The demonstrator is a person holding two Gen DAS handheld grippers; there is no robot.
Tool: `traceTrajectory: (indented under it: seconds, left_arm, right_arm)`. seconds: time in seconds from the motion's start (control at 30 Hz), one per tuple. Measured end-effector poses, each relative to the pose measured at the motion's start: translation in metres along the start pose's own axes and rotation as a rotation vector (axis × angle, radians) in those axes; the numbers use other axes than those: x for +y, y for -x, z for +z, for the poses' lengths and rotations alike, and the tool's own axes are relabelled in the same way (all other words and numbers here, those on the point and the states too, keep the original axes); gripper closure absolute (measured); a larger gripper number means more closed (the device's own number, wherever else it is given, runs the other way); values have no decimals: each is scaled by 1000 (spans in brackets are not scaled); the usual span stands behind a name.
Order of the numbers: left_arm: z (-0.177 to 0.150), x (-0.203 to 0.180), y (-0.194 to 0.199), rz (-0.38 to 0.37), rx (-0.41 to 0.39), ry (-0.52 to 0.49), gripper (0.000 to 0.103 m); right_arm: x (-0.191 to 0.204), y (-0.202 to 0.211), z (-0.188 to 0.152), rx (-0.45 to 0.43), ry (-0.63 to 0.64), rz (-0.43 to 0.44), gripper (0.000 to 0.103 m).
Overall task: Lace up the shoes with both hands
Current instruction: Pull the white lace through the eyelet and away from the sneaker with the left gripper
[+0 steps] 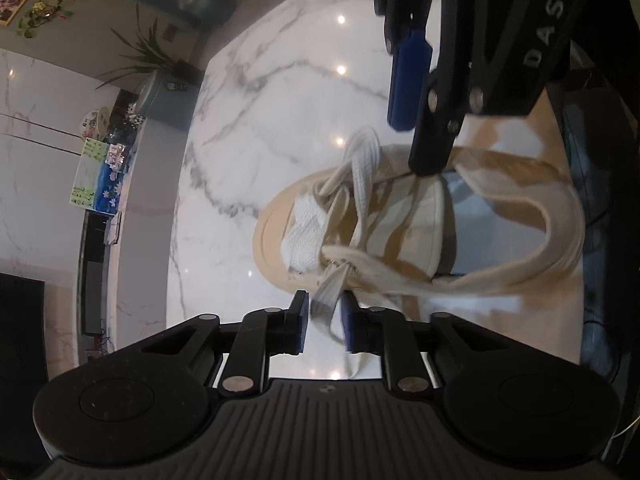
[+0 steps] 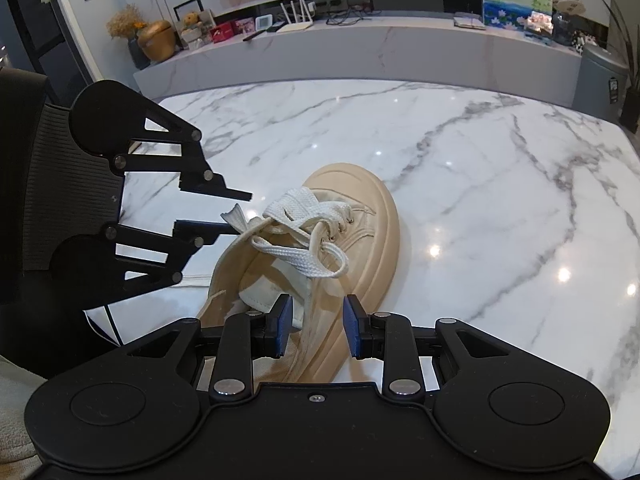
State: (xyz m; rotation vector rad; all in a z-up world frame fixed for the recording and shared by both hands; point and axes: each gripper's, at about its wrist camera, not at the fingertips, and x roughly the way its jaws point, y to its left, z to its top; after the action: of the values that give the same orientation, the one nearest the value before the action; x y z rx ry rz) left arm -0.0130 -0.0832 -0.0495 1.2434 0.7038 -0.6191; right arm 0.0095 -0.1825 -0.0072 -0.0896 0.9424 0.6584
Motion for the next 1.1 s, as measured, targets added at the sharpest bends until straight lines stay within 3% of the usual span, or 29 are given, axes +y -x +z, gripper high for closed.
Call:
traceTrajectory:
  seconds: [0.23, 0.57, 0.83, 1.1]
  left_arm:
    - [-8, 16, 13, -2, 35, 116, 101]
    - [-26, 18, 28, 16, 103, 171, 101]
    - [-45, -6, 35, -53, 143, 236, 102]
    - [-48, -29, 35, -122, 125, 326, 100]
  right_arm:
    - [3, 1, 0, 0, 5, 8, 76]
    - [8, 6, -1, -13, 24, 13, 76]
    - [11, 4, -1, -13, 25, 14, 76]
    - [16, 7, -3, -18, 40, 9, 76]
